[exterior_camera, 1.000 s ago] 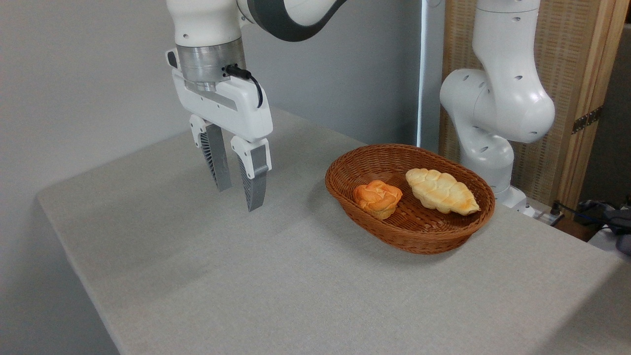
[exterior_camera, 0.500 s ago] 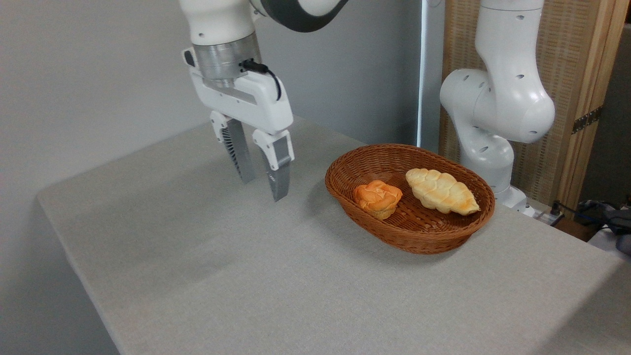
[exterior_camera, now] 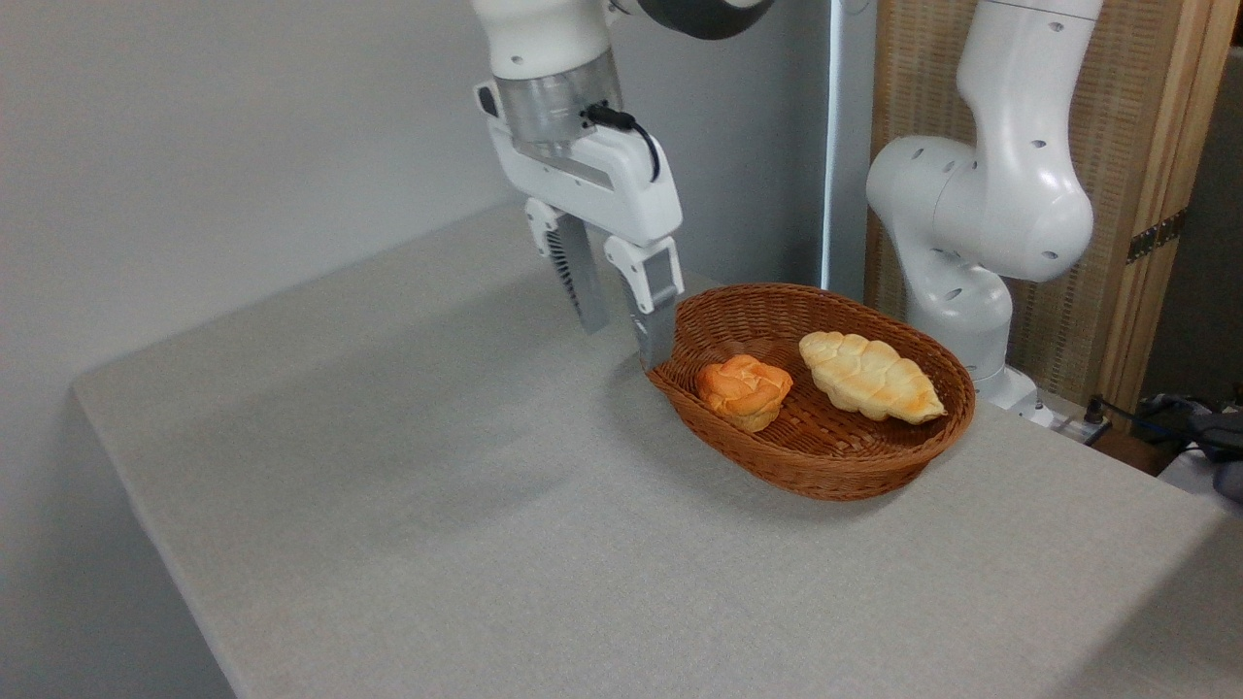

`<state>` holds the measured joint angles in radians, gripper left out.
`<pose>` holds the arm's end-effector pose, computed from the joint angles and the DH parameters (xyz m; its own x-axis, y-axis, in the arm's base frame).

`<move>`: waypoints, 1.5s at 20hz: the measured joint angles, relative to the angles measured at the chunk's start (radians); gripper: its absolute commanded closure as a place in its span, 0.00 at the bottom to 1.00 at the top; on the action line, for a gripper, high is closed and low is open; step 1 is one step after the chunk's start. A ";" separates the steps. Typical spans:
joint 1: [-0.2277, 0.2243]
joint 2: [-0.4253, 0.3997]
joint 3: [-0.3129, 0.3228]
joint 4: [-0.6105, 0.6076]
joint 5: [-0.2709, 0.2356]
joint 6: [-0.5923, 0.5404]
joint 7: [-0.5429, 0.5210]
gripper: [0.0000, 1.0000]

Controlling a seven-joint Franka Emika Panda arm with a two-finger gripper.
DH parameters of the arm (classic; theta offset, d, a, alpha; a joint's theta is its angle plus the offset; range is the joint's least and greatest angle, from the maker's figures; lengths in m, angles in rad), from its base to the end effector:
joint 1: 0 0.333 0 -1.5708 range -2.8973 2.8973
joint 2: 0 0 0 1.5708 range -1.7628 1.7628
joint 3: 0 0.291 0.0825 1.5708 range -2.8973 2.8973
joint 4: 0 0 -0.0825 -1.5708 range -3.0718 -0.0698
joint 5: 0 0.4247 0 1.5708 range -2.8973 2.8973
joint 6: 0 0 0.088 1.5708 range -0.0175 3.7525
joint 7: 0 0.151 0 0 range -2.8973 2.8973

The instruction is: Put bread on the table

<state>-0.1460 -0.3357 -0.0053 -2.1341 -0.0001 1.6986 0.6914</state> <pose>0.4813 -0.0735 0.4605 0.6619 -0.7455 -0.0778 -0.7431 -0.6663 0.0623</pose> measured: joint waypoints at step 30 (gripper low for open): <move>-0.097 -0.102 0.024 -0.301 0.019 0.019 0.601 0.00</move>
<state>-0.2427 -0.4379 0.0186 -2.4349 0.0186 1.7172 1.2922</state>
